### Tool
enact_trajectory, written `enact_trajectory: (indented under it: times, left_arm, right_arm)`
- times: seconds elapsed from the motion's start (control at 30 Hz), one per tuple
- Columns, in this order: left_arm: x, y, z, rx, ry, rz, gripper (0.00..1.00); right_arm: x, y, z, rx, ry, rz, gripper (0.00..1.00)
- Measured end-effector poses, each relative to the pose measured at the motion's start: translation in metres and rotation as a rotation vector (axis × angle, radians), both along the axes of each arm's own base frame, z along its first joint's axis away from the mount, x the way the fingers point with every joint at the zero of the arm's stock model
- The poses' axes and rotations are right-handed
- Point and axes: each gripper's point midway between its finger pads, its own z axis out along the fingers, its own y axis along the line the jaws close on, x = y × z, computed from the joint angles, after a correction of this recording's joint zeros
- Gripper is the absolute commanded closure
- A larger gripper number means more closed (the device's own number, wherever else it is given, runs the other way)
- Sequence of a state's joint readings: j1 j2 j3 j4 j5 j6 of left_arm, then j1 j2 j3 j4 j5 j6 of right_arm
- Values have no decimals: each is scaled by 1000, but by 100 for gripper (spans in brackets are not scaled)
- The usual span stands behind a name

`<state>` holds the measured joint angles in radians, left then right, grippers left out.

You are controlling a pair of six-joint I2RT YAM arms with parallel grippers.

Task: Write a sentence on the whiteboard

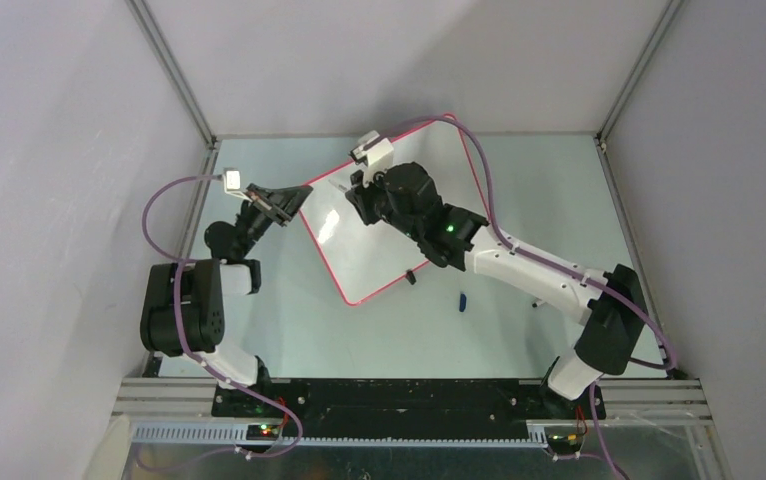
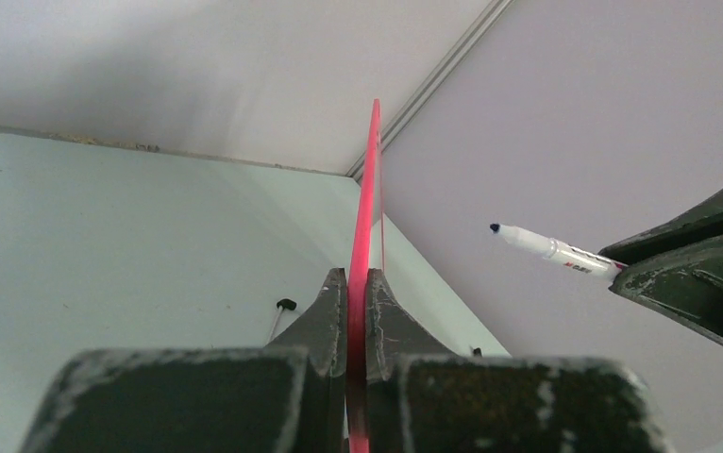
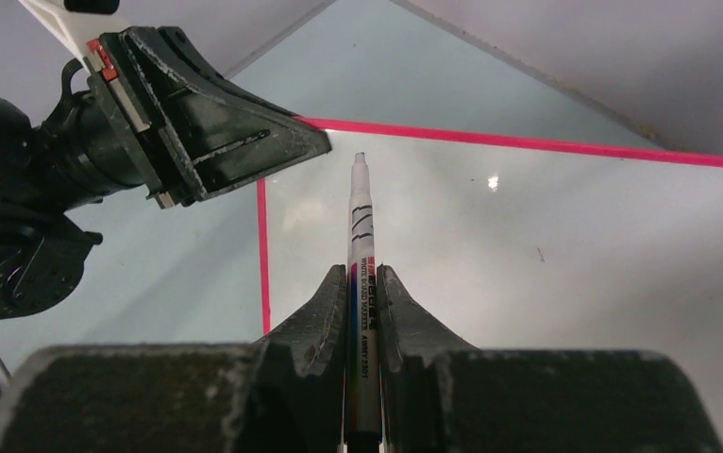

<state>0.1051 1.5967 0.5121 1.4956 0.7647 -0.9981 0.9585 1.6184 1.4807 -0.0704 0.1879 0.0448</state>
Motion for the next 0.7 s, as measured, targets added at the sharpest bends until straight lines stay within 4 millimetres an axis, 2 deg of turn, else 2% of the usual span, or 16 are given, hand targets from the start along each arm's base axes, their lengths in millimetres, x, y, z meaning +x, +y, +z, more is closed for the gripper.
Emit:
enact_trajectory:
  times: [0.1, 0.33, 0.7]
  left_arm:
    - [0, -2, -1, 2, -4, 5, 100]
    - [-2, -5, -2, -3, -6, 20, 100]
    - [-3, -7, -1, 0, -16, 25, 100]
  right_arm:
    - [3, -1, 0, 7, -12, -12, 100]
    - [5, -4, -17, -15, -12, -24, 100]
    - [5, -11, -14, 7, -40, -40, 100]
